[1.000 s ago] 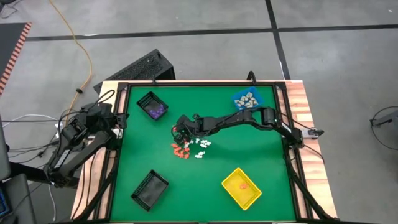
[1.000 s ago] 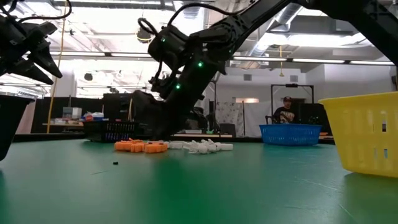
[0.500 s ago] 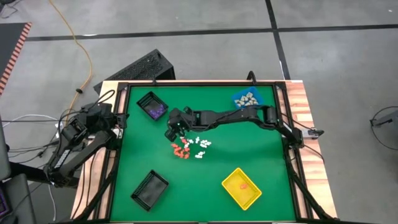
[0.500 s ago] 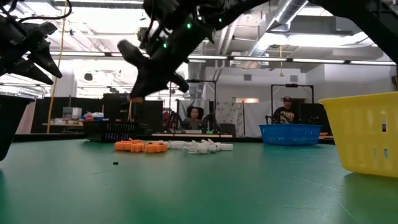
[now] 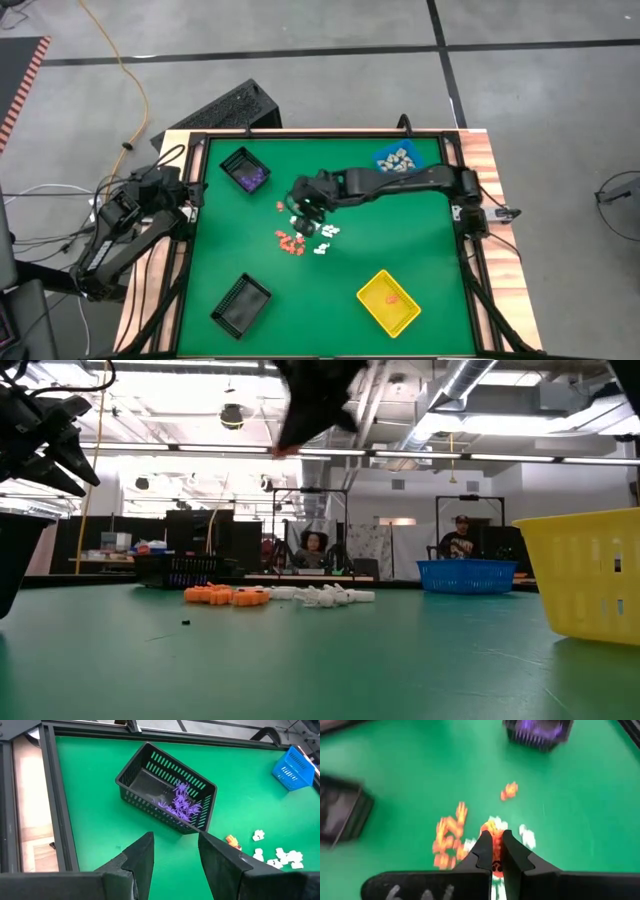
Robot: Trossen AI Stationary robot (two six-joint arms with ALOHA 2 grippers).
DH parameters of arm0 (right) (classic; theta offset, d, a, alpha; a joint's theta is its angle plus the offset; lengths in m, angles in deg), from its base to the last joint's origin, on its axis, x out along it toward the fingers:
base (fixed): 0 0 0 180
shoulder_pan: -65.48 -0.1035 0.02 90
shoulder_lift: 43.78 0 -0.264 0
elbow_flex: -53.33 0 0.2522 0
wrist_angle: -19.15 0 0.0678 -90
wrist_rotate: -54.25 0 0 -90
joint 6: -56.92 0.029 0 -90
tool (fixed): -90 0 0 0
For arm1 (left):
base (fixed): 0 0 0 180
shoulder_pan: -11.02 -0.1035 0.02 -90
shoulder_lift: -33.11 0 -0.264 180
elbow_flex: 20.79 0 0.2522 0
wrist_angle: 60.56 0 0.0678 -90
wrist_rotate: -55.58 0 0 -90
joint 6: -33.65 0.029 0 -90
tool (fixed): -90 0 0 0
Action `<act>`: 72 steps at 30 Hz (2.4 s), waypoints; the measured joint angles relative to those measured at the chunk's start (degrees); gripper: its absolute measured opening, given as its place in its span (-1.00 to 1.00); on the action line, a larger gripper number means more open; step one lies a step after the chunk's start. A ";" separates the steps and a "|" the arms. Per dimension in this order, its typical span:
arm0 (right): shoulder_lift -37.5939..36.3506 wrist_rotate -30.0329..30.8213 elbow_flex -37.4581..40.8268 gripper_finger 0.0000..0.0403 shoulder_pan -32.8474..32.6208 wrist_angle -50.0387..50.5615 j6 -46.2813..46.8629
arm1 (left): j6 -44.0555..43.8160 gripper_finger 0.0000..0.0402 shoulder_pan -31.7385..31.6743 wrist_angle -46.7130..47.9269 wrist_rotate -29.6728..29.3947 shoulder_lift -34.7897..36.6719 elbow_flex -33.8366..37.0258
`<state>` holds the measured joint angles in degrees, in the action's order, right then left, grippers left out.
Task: Sort Halloween decoration
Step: Put the orange skeleton toy into the yellow basket
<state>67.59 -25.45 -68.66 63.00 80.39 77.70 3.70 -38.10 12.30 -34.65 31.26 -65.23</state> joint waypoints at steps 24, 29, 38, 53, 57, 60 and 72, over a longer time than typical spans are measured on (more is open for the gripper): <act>-18.11 -0.19 31.28 -0.83 -37.80 10.22 48.17 | -0.40 -0.29 0.02 0.00 -0.08 0.00 0.00; -18.07 -0.06 36.77 -0.63 -39.61 3.14 48.36 | -0.72 -0.29 0.02 0.00 -0.57 0.00 0.00; -18.05 -1.57 43.35 -0.21 -40.26 -5.32 47.72 | -0.70 -0.29 0.02 0.00 -0.59 0.00 0.00; -24.98 -0.01 43.52 0.10 -29.82 -5.60 27.97 | -0.70 -0.29 0.02 -0.01 -0.66 0.00 0.00; -26.24 1.64 43.47 0.08 -20.86 -8.27 18.93 | -0.70 -0.29 0.01 -0.02 -0.64 0.00 0.00; -25.38 1.65 43.47 0.07 -14.34 -14.24 13.00 | -0.70 -0.29 0.02 -0.02 -0.66 0.00 0.00; -9.25 1.68 37.50 0.07 1.22 -40.58 5.58 | -0.70 -0.29 0.01 -0.03 -0.65 0.00 0.00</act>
<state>58.34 -23.77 -31.16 64.22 39.80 83.28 3.00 -38.09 12.27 -35.30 31.26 -65.23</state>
